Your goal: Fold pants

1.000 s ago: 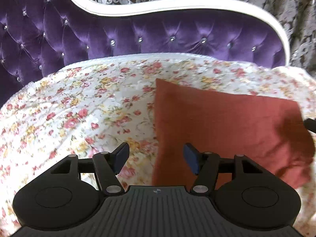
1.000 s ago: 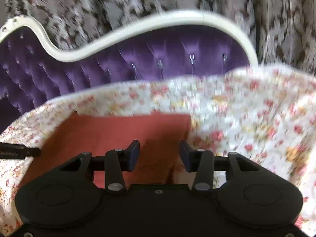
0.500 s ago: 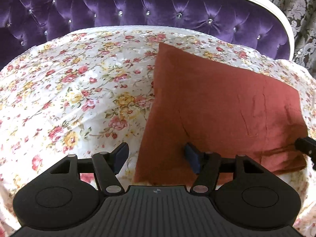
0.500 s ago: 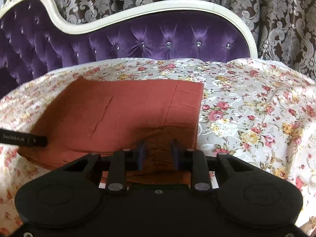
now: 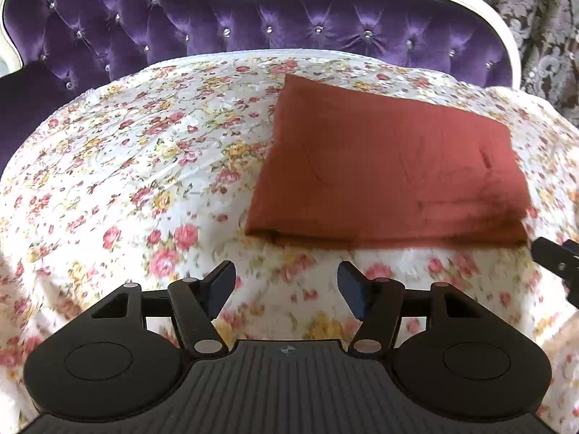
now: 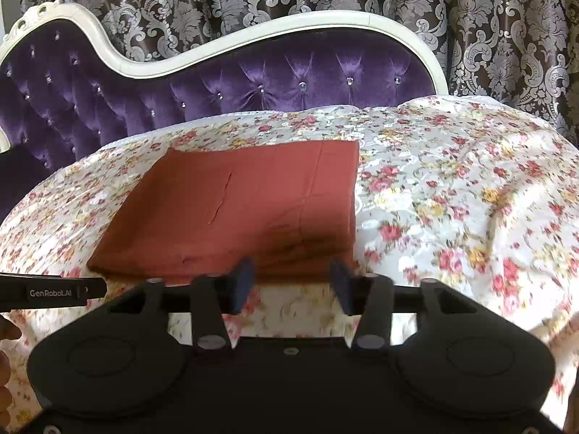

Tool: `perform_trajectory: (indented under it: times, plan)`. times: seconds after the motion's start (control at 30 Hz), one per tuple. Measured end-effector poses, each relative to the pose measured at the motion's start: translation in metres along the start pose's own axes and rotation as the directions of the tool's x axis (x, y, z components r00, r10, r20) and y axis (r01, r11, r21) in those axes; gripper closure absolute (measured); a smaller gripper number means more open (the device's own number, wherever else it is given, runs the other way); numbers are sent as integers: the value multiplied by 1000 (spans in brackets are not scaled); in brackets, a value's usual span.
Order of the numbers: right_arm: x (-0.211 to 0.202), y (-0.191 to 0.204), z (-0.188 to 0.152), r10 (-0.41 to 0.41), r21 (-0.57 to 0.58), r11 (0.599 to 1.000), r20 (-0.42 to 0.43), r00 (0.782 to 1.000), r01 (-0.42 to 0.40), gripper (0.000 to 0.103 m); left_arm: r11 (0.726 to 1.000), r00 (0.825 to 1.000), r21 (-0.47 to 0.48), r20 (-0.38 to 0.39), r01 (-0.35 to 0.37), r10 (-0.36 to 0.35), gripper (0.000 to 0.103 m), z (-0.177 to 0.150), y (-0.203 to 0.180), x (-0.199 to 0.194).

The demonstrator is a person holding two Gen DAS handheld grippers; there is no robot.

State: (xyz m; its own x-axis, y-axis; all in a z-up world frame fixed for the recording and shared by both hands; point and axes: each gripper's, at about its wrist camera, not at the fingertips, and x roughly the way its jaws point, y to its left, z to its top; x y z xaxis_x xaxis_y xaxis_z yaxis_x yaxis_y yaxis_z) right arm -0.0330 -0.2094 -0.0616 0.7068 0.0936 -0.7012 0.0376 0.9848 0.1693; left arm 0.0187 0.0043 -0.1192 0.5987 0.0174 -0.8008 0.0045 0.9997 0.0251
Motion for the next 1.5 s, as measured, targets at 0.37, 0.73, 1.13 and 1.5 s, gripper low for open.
perform_trajectory:
  times: [0.37,0.73,1.13,1.5]
  plan:
    - [-11,3,-10,-38,-19,999,-56,998,37,33,999,996,15,81,46,-47,35,-13,-12,-32]
    - [-12,7,-5,-65,-19,998,-64,996,64,33,999,999,16,45,28,-28,35,-15,-13,-36]
    - [-4,9,-10,-27,-14,1000,-125,992,26,32,999,999,18,1,46,-46,35,-19,-12,-28]
    - [1,11,-15,-19,-8,1000,-160,987,18,31,999,999,13,-32,38,-38,35,-22,-12,-21]
